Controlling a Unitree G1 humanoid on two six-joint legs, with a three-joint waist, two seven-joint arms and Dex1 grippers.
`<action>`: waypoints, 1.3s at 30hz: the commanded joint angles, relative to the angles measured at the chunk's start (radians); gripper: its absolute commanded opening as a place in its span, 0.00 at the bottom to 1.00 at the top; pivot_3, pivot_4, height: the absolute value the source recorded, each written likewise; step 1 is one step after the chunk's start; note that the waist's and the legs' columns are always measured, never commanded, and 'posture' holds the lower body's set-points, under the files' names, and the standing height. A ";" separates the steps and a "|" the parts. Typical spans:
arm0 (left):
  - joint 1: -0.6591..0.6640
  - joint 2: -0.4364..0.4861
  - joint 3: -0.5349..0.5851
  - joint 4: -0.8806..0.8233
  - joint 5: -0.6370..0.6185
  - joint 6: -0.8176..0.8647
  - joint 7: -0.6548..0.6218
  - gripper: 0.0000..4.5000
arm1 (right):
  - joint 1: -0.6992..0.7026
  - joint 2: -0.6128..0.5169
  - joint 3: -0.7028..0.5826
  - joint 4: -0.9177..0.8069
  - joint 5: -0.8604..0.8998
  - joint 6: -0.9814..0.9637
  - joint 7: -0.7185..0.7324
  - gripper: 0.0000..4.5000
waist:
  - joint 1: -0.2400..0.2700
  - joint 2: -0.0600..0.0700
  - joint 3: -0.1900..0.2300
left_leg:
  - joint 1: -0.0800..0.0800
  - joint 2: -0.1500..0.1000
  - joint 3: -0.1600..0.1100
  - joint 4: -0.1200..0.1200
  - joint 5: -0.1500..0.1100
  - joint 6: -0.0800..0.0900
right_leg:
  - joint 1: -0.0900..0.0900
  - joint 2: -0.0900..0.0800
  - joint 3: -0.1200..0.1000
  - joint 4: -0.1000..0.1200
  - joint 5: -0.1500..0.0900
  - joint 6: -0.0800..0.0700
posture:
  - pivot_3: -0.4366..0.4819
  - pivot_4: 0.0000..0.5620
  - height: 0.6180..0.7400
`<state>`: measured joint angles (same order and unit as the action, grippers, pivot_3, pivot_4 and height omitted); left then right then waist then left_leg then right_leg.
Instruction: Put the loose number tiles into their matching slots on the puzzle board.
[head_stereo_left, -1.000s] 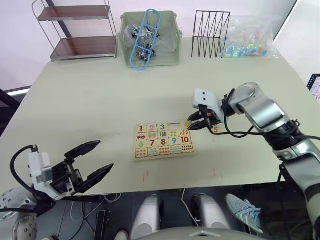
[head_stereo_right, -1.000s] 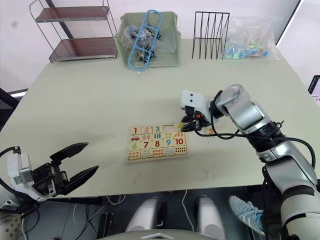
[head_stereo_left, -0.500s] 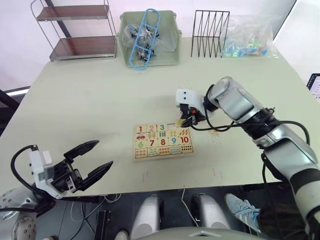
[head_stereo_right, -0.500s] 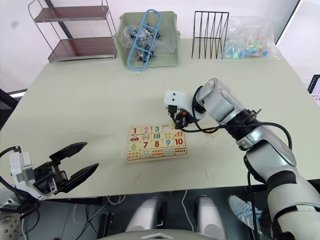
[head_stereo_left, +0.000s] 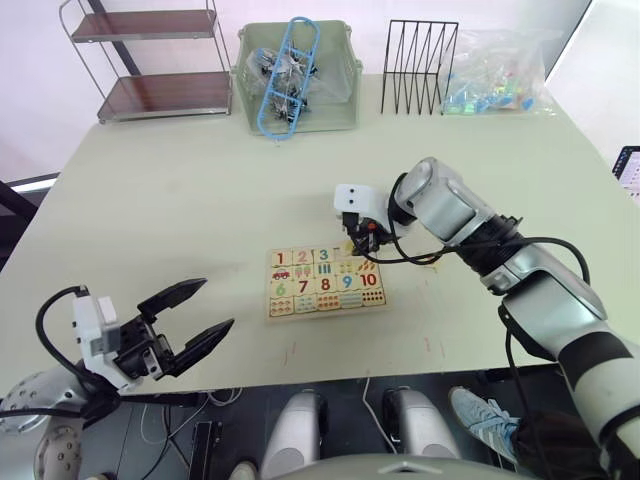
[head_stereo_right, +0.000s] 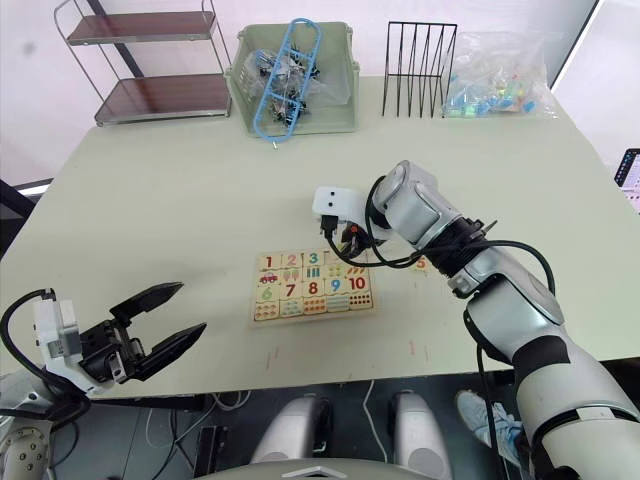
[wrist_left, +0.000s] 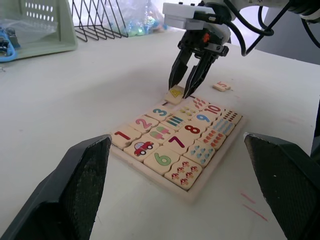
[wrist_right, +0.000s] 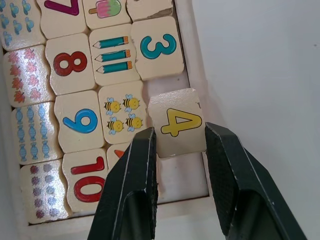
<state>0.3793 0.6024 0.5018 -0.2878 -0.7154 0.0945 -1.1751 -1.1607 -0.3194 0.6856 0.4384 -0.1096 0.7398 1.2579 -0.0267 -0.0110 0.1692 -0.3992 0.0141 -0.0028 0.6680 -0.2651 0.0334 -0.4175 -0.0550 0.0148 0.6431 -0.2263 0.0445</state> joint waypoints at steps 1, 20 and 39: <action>0.008 0.001 0.013 -0.028 -0.019 -0.008 -0.003 1.00 | -0.020 0.004 -0.017 -0.011 -0.011 -0.007 0.001 0.19 | -0.004 0.000 0.000 | 0.000 0.000 0.000 0.000 0.000 0.000 | 0.000 0.000 0.000 0.000 0.000 0.000 | 0.48 0.27 1.00; 0.025 0.007 0.021 -0.009 -0.015 -0.012 -0.026 1.00 | -0.007 0.051 -0.023 0.003 -0.012 -0.006 -0.015 0.19 | -0.015 0.000 0.000 | 0.000 -0.001 -0.001 -0.002 0.000 0.000 | -0.001 -0.007 -0.001 0.000 0.000 0.000 | 0.48 0.27 1.00; 0.029 0.001 0.018 -0.009 -0.015 -0.019 -0.025 1.00 | 0.006 0.055 -0.014 0.003 -0.016 -0.004 -0.013 0.19 | -0.016 0.000 0.000 | 0.000 -0.002 -0.002 -0.004 0.000 -0.001 | -0.001 -0.009 -0.002 0.000 0.000 0.000 | 0.48 0.27 1.00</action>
<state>0.4055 0.6030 0.5021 -0.2877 -0.7198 0.0919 -1.1972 -1.1517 -0.2679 0.6857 0.4520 -0.1197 0.7393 1.2446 -0.0423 -0.0107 0.1694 -0.3993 0.0120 -0.0050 0.6642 -0.2655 0.0327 -0.4186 -0.0637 0.0130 0.6427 -0.2263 0.0443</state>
